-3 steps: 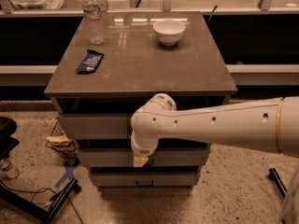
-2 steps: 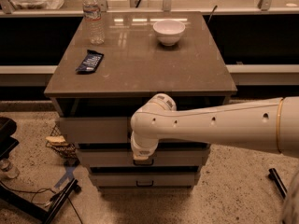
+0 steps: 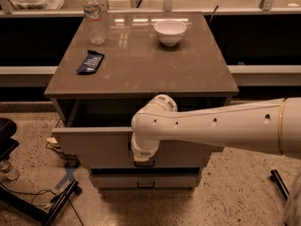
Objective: Open top drawer
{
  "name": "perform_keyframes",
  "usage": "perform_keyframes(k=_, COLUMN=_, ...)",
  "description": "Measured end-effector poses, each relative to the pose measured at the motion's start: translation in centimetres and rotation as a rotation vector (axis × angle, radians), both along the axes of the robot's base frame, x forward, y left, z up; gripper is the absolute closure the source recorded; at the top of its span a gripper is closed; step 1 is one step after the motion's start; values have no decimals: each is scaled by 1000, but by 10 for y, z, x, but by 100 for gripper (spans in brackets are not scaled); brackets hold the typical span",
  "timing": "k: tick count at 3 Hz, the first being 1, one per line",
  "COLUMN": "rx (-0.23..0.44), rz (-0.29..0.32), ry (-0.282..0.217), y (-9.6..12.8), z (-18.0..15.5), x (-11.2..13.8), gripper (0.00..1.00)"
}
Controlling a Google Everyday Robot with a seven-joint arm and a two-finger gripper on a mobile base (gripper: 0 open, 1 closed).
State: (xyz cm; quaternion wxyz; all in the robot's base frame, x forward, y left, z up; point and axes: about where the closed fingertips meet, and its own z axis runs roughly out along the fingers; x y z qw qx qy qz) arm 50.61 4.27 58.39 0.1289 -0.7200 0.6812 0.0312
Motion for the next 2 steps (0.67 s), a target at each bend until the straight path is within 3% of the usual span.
perform_keyframes(k=2, rx=-30, rz=-38, ry=-45, y=-10, z=10, x=-27, gripper=100)
